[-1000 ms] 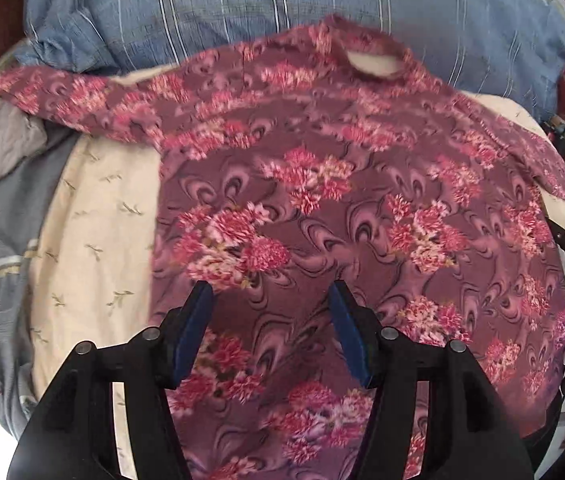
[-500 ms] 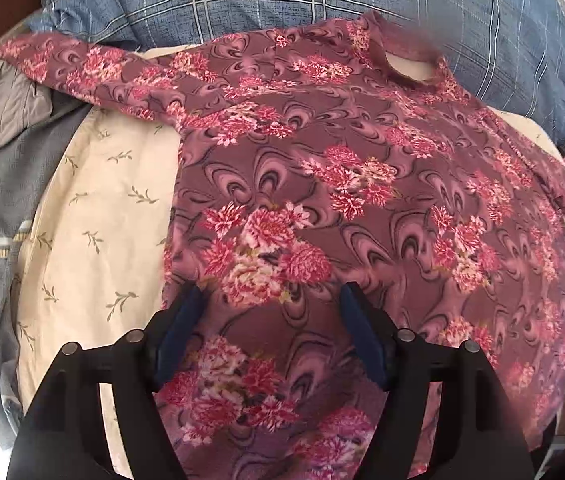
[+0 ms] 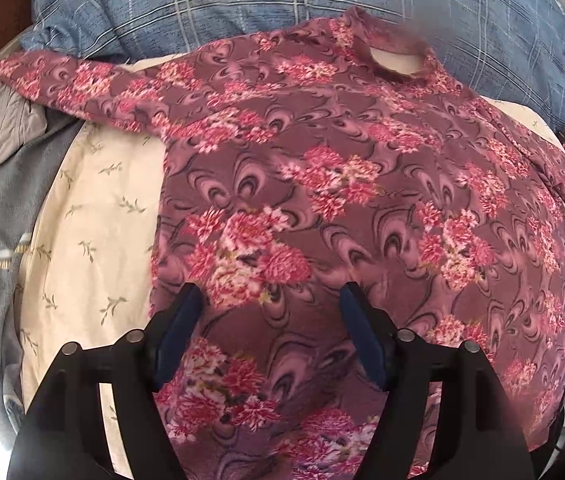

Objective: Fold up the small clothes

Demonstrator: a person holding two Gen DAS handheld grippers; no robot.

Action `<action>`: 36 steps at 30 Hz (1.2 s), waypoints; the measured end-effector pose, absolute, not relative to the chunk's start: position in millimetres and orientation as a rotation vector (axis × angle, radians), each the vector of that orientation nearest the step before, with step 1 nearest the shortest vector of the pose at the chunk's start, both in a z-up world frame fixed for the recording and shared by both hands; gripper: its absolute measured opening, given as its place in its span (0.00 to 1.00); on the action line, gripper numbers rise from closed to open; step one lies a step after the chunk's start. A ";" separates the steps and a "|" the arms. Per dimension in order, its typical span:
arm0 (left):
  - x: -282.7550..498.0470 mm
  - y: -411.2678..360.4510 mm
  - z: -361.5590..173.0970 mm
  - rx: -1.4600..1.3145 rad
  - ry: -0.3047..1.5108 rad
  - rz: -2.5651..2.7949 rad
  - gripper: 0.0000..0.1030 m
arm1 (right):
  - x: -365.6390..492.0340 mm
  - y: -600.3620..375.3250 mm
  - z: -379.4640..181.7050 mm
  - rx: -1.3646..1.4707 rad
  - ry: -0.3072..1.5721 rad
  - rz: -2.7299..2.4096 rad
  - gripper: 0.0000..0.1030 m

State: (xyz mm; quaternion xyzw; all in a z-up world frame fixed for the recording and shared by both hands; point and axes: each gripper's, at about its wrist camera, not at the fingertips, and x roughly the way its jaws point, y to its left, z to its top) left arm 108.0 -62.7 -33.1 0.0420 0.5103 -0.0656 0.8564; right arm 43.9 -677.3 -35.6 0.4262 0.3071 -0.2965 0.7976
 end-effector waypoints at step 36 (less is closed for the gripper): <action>198.7 30.6 -10.1 -0.373 0.994 -0.252 0.70 | 196.9 -163.5 18.8 0.247 0.857 0.270 0.21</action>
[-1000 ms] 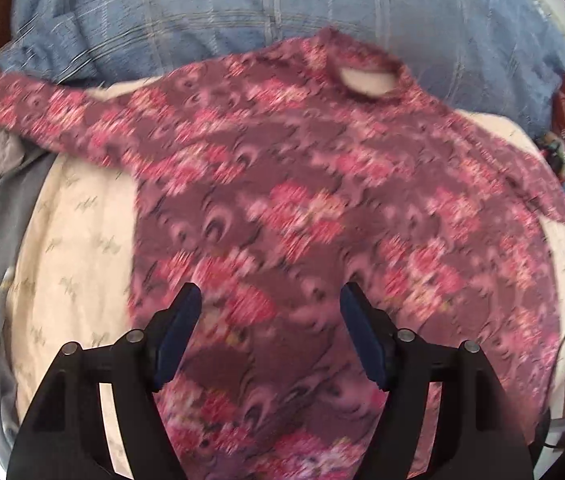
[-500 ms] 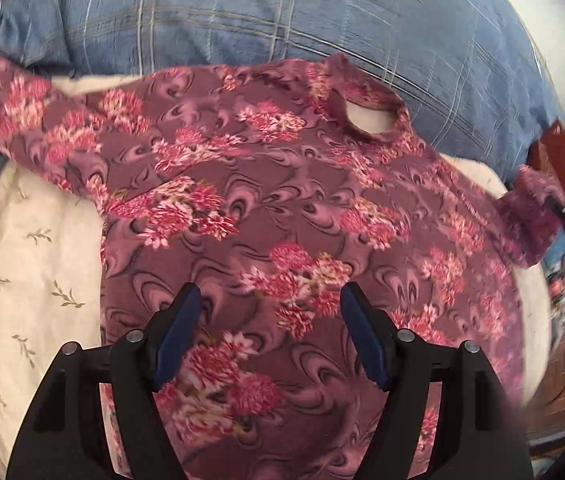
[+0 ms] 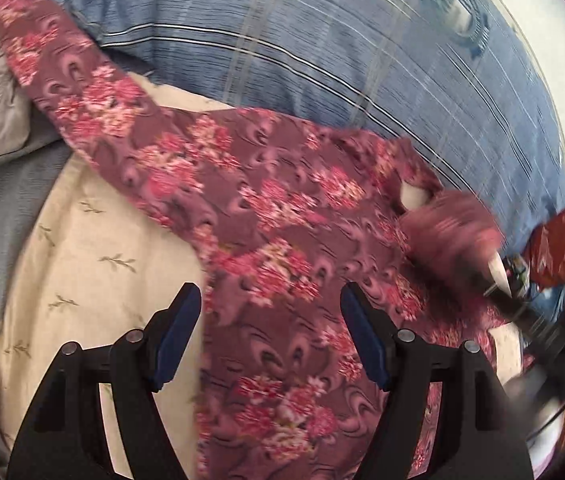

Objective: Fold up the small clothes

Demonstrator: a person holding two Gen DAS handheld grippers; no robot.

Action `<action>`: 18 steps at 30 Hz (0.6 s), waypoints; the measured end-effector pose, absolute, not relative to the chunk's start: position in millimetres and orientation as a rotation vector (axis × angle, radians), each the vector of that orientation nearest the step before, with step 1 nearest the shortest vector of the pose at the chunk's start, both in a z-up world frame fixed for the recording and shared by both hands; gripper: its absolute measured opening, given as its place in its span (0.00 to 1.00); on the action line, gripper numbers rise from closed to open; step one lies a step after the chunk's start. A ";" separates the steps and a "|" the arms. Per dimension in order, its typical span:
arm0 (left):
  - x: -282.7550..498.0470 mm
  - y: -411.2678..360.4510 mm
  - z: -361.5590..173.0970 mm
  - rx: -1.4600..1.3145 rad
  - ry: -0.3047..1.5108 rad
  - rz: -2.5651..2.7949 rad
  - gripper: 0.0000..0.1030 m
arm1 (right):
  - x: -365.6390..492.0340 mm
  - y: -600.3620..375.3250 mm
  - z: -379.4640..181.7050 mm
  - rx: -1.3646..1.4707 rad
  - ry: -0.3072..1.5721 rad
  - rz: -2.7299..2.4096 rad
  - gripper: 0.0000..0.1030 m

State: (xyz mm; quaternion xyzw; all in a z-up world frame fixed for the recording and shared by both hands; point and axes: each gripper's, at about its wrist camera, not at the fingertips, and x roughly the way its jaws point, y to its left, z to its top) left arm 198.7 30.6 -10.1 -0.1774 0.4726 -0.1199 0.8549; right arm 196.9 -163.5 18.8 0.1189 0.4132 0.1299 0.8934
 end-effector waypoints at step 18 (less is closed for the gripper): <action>194.5 -44.4 -27.5 -0.385 1.066 -0.481 0.63 | 98.7 -324.2 -15.1 0.552 0.913 0.061 0.41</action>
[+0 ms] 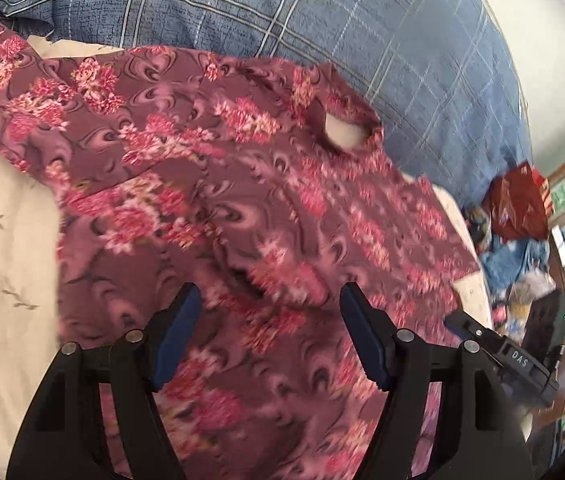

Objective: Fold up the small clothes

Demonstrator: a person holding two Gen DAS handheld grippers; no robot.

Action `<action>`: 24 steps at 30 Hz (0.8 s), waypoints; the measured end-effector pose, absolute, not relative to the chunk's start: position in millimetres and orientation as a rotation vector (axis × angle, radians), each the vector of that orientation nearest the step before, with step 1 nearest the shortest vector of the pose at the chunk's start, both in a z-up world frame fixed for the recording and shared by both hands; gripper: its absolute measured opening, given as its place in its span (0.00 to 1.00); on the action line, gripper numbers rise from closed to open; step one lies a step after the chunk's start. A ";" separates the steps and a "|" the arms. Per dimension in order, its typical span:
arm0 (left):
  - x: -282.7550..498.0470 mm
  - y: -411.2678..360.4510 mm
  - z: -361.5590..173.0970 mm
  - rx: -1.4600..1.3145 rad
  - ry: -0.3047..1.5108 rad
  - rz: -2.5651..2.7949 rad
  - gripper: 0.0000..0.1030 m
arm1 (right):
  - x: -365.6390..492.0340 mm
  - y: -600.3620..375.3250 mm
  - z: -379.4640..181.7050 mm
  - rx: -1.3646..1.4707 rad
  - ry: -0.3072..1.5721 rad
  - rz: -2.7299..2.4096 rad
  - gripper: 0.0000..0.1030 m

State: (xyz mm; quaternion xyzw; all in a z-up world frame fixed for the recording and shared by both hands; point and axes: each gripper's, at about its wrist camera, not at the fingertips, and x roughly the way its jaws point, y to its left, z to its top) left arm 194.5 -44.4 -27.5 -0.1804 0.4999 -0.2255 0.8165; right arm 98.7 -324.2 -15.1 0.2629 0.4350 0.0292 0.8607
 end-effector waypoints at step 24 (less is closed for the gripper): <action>223.9 -18.7 9.9 -0.271 0.972 -0.217 0.06 | 133.9 -421.2 -39.1 1.094 0.660 -0.010 0.03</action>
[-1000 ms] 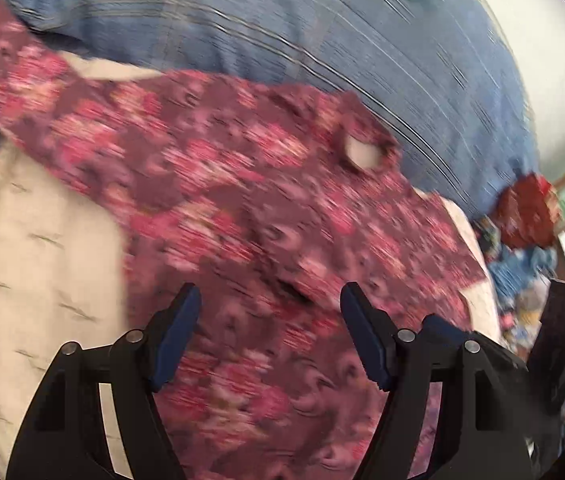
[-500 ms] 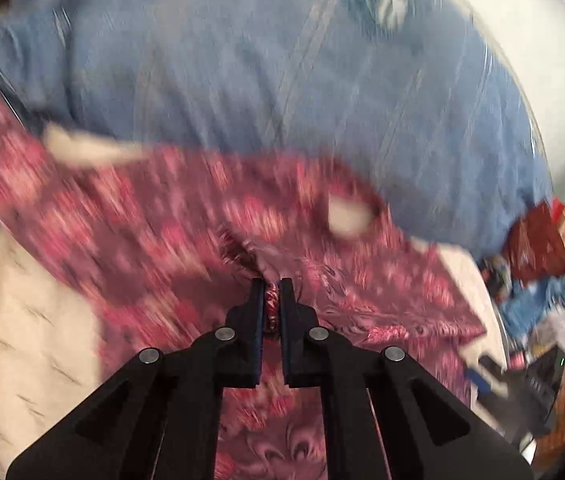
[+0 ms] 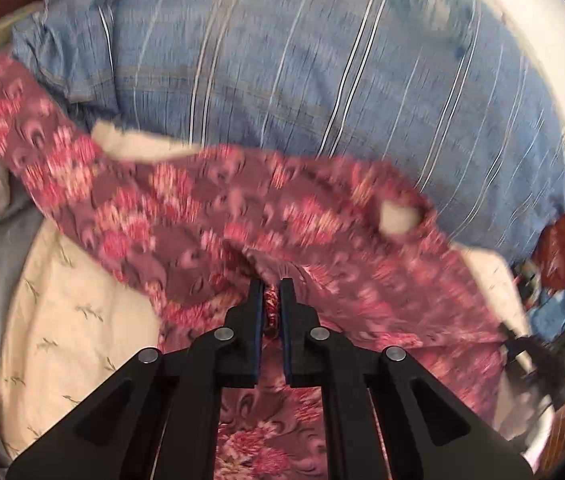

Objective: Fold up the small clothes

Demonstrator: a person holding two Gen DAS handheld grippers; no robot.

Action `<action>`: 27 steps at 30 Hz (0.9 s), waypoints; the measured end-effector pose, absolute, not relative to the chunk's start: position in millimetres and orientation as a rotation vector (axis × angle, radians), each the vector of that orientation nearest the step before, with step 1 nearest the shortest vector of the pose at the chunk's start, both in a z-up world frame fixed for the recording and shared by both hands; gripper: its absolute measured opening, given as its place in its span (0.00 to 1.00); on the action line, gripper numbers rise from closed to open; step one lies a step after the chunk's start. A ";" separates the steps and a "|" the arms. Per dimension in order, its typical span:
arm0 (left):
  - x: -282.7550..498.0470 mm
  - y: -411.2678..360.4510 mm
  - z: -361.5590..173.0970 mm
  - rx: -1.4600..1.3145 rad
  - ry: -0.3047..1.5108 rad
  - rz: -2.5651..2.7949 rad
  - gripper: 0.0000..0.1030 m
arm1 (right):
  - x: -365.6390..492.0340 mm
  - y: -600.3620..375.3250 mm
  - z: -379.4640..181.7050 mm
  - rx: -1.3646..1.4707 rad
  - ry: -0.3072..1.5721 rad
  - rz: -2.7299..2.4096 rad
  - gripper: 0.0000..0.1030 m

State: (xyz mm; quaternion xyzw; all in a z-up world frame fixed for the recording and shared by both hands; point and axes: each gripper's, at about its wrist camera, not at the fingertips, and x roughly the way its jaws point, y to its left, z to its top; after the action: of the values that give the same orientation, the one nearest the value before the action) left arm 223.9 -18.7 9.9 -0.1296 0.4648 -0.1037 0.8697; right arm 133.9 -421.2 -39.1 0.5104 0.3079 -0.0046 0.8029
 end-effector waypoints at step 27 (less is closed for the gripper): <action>231.9 -11.5 -22.9 -0.263 1.116 -0.215 0.34 | 192.3 -203.0 -52.4 0.477 0.904 0.266 0.09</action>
State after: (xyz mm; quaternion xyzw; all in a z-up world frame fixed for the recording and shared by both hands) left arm 231.9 -11.5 -22.9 -0.1244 0.5268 -0.1017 0.8347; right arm 192.3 -203.0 -52.4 0.2277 0.4311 0.1268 0.8638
